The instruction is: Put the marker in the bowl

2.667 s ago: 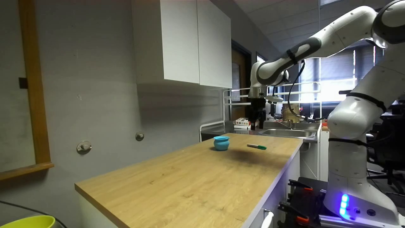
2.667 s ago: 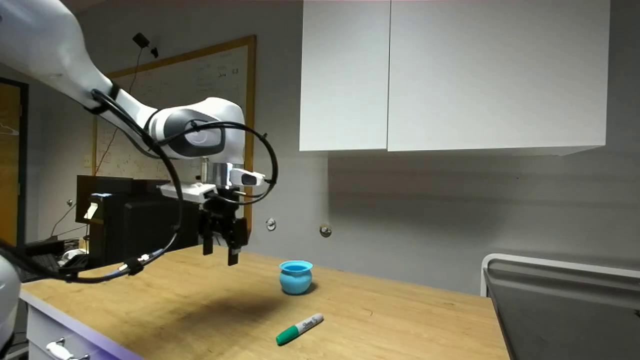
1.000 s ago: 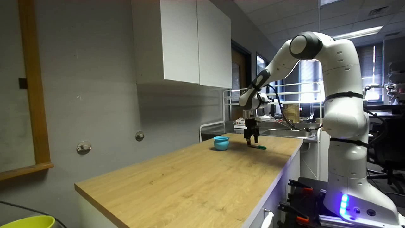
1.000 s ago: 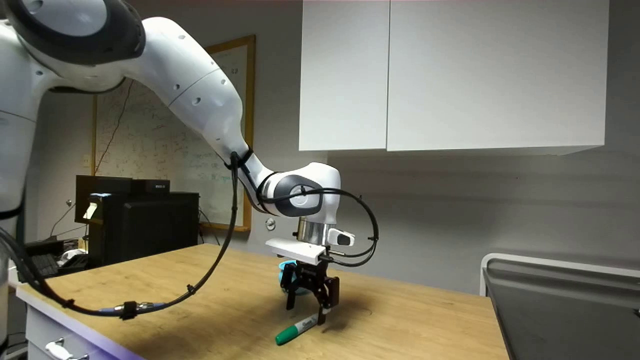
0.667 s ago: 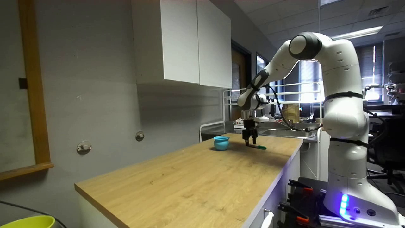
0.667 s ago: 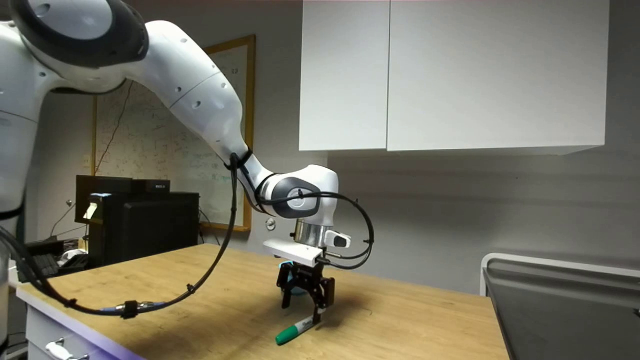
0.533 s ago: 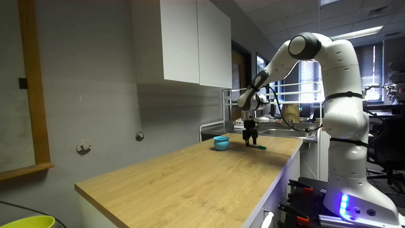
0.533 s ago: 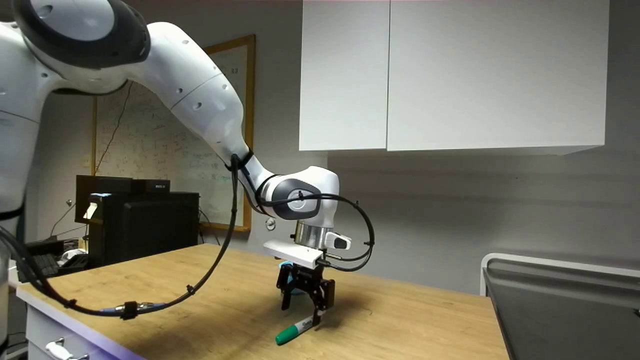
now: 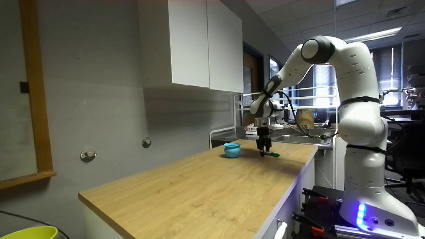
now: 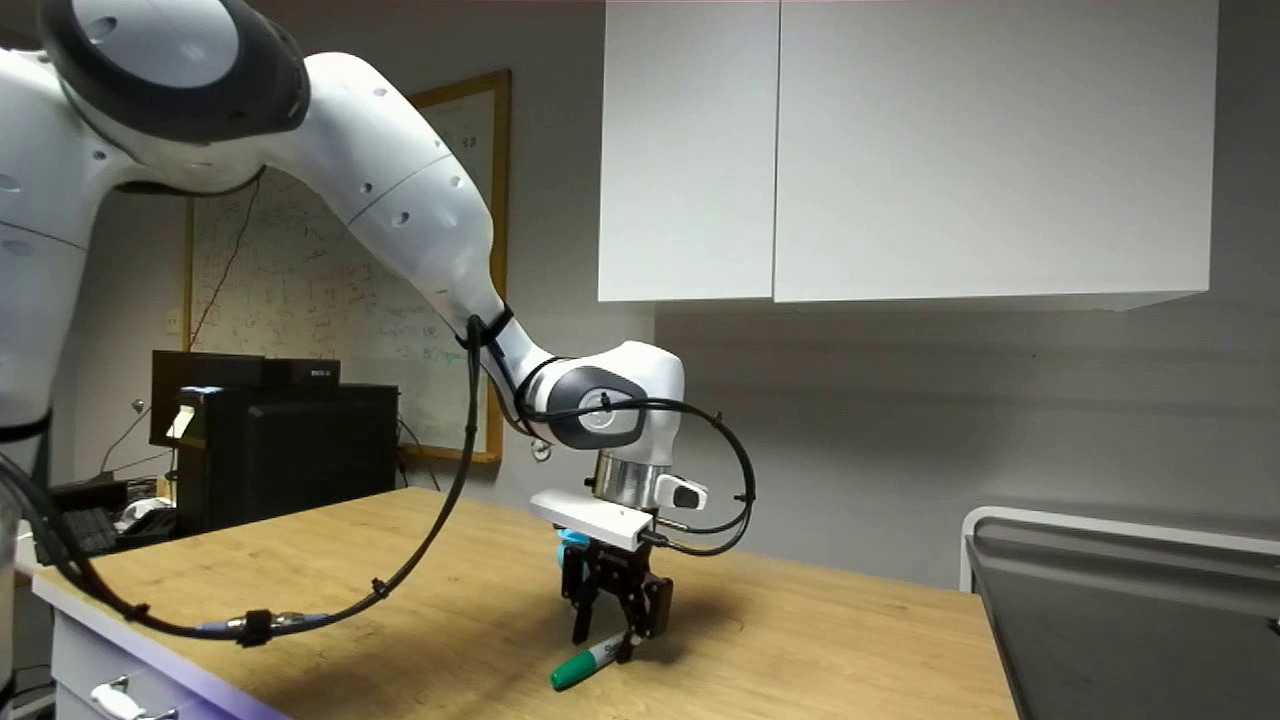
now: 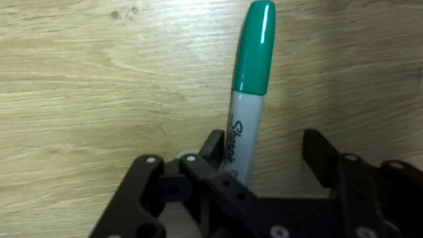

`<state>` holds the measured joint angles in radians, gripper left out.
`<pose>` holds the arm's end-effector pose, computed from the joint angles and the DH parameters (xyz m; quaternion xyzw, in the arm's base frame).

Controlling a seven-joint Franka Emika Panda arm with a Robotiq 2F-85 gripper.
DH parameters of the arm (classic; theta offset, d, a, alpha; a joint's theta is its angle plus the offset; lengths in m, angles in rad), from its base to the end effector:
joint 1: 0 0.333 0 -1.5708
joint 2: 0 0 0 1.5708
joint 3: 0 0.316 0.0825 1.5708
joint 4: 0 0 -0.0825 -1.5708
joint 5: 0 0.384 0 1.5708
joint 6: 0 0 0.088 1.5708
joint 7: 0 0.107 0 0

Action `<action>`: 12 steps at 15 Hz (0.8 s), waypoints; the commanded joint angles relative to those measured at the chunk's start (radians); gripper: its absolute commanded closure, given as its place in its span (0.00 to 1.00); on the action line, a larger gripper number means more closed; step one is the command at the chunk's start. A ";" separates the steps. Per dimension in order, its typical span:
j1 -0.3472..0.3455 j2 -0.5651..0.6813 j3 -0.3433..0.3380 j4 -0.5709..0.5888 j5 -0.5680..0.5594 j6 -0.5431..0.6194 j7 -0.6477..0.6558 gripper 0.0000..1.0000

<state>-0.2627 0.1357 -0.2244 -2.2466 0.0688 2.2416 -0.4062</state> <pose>0.4613 -0.2421 0.2967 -0.9956 0.0635 0.0571 0.0388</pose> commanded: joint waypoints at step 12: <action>0.016 -0.118 0.009 -0.055 -0.014 0.050 0.043 0.95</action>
<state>-0.2582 0.0969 -0.2239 -2.2499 0.0661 2.2536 -0.4047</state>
